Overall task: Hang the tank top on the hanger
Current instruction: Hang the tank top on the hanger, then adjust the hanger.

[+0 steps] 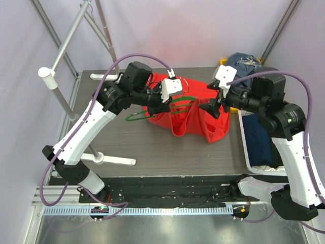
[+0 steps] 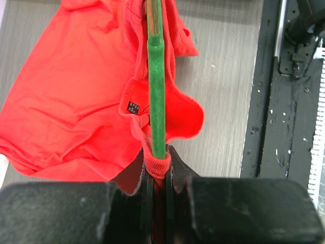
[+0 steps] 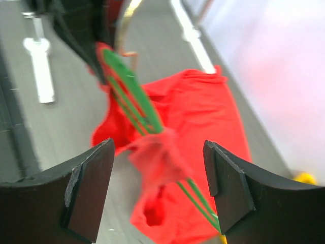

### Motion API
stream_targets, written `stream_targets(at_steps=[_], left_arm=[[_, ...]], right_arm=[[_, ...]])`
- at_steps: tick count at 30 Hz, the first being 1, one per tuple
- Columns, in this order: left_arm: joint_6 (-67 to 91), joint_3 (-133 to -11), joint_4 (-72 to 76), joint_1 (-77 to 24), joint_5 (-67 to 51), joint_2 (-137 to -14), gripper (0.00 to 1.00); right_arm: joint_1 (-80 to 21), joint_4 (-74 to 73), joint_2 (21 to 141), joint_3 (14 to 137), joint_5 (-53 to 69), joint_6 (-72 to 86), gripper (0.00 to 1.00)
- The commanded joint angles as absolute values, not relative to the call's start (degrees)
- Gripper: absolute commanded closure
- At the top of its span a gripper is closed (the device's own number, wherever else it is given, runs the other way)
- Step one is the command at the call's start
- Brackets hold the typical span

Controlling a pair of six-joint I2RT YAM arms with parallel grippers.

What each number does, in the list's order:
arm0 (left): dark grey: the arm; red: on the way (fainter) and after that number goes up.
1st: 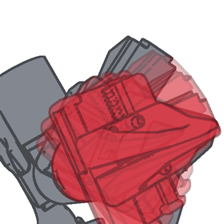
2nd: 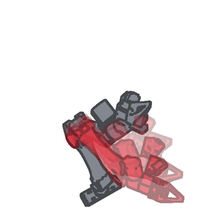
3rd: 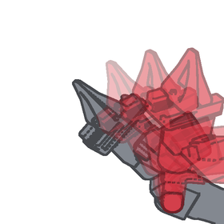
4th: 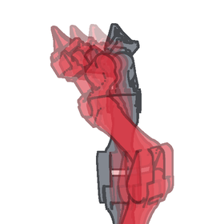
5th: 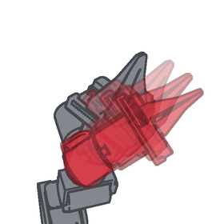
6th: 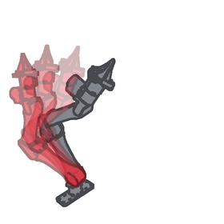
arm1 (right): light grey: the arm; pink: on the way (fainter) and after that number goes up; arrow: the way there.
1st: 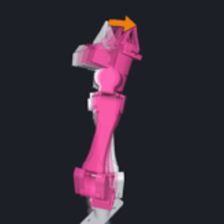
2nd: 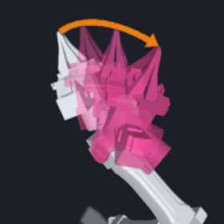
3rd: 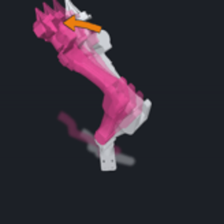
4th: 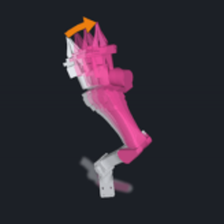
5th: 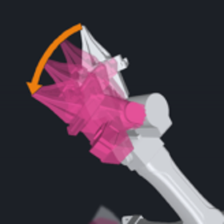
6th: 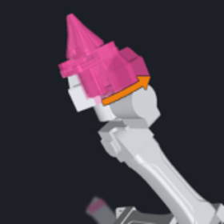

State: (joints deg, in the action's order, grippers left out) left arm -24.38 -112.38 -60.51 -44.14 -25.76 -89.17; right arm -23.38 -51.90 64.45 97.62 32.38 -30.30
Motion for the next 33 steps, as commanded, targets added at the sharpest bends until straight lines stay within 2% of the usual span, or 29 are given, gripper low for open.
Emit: stream_targets(at_steps=[1, 4, 11, 19, 25, 28, 33], left_arm=[[-26.72, -114.78, -61.08, -44.38, -29.7, -86.31, 1.0], [-27.42, -114.87, -62.14, -44.3, -31.37, -85.87, 1.0], [-30.49, -115.93, -65.39, -44.38, -32.95, -84.99, 1.0], [-34.09, -116.45, -69.96, -44.38, -36.12, -83.67, 1.0], [-35.59, -116.72, -72.33, -44.3, -37.27, -83.06, 1.0], [-35.95, -116.81, -72.77, -44.3, -37.27, -83.06, 1.0], [-36.47, -116.63, -73.74, -44.3, -37.0, -82.79, 1.0]], right_arm=[[-22.59, -50.62, 61.62, 98.19, 16.99, -35.58, 0.21], [-22.24, -52.55, 60.21, 94.33, 11.26, -40.86, 0.18], [-20.92, -64.94, 58.8, 91.76, 13.27, -50.53, 0.06], [-20.65, -75.06, 62.66, 91.85, 15.9, -53.35, 0.06], [-20.65, -77.25, 63.98, 88.86, 20.74, -54.4, 0.15], [-20.65, -78.4, 64.16, 88.86, 23.28, -54.84, 0.3], [-20.65, -79.98, 63.81, 90.17, 26.18, -55.46, 0.43]])
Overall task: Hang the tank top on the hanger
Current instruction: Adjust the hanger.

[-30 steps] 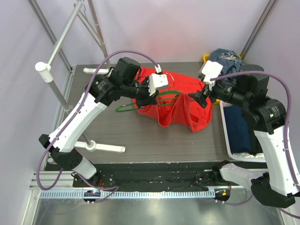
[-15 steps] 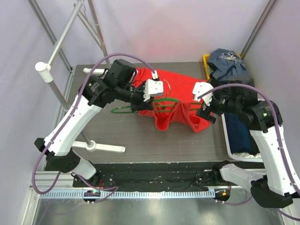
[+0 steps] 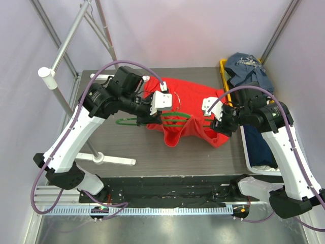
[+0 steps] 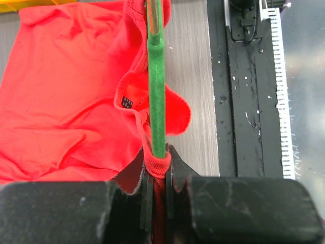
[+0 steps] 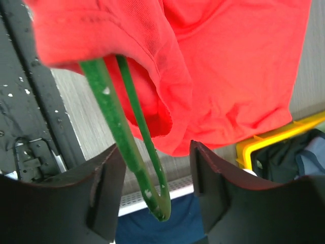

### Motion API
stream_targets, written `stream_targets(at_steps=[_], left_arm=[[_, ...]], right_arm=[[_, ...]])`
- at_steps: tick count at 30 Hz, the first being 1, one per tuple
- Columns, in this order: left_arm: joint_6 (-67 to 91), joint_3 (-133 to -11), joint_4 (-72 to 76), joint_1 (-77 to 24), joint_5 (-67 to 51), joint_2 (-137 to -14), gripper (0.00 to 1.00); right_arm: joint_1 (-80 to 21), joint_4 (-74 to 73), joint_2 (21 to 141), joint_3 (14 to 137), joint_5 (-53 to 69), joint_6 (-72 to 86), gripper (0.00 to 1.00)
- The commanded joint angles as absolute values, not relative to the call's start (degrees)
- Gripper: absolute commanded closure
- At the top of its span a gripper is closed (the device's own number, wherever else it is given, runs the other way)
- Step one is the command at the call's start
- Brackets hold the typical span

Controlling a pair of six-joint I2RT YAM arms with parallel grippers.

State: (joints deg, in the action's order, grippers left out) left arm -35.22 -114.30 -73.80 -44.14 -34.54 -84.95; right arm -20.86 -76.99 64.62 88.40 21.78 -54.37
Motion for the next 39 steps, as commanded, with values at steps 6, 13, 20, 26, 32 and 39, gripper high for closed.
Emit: stream_targets(at_steps=[6, 13, 20, 26, 32, 39], left_arm=[[-36.65, -116.19, -73.48, -44.3, -36.56, -82.7, 1.0], [-35.77, -117.51, -72.77, -44.38, -35.95, -83.06, 1.0], [-35.59, -118.04, -72.77, -44.3, -35.42, -82.97, 1.0], [-35.42, -117.86, -72.86, -44.38, -35.51, -82.88, 1.0], [-35.25, -117.86, -72.51, -44.3, -34.72, -82.53, 1.0], [-34.1, -117.69, -70.93, -44.38, -31.21, -82.18, 0.9]], right_arm=[[-20.65, -81.47, 62.14, 89.65, 29.44, -56.16, 0.62], [-20.65, -83.49, 62.14, 86.4, 31.55, -57.48, 0.72], [-20.65, -81.92, 61.17, 85.34, 29.97, -57.04, 0.51], [-20.66, -82.0, 61.61, 85.43, 31.11, -56.95, 0.76], [-20.65, -82.0, 61.44, 84.64, 33.04, -57.13, 0.99], [-20.65, -81.91, 61.26, 85.6, 35.86, -56.52, 0.99]])
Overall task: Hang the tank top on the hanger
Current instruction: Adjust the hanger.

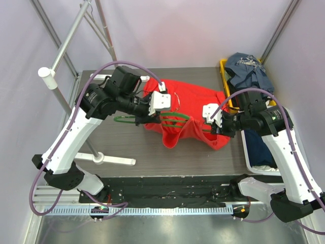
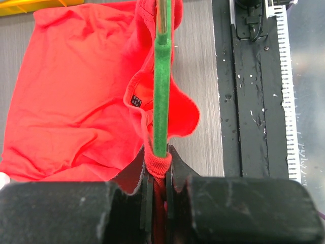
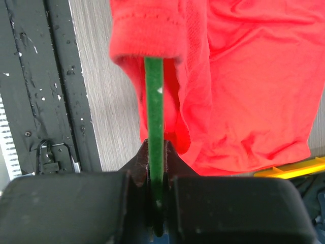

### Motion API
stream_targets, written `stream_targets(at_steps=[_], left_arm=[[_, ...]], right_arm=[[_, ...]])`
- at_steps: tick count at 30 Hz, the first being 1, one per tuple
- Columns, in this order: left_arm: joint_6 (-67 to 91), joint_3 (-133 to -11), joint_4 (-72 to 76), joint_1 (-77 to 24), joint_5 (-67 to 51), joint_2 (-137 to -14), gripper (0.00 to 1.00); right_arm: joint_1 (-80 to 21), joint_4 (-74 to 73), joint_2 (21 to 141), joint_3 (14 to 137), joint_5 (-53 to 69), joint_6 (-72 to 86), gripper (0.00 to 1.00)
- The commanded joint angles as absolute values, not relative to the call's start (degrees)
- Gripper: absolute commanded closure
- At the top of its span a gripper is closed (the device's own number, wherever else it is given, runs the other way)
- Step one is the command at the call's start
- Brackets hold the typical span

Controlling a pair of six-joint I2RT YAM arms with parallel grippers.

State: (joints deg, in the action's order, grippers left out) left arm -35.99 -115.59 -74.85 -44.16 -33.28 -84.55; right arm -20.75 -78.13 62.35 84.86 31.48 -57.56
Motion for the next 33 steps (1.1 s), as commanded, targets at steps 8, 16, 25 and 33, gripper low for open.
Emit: stream_targets(at_steps=[8, 16, 25, 33], left_arm=[[-30.5, -116.1, -65.76, -43.68, -21.72, -80.6, 0.2], [-28.39, -119.97, -63.63, -42.45, -18.9, -80.16, 0.0], [-33.3, -131.02, -66.79, -42.36, -21.69, -80.59, 0.0], [-36.38, -134.92, -68.2, -42.36, -33.13, -84.55, 0.0]], right_arm=[[-20.65, -80.68, 61.7, 85.78, 36.65, -54.93, 0.99], [-20.65, -78.66, 63.98, 85.78, 37.26, -53.79, 0.99], [-20.65, -76.99, 64.6, 82.63, 36.74, -53.35, 0.99], [-20.74, -79.19, 65.04, 81.91, 40.78, -54.76, 0.99]])
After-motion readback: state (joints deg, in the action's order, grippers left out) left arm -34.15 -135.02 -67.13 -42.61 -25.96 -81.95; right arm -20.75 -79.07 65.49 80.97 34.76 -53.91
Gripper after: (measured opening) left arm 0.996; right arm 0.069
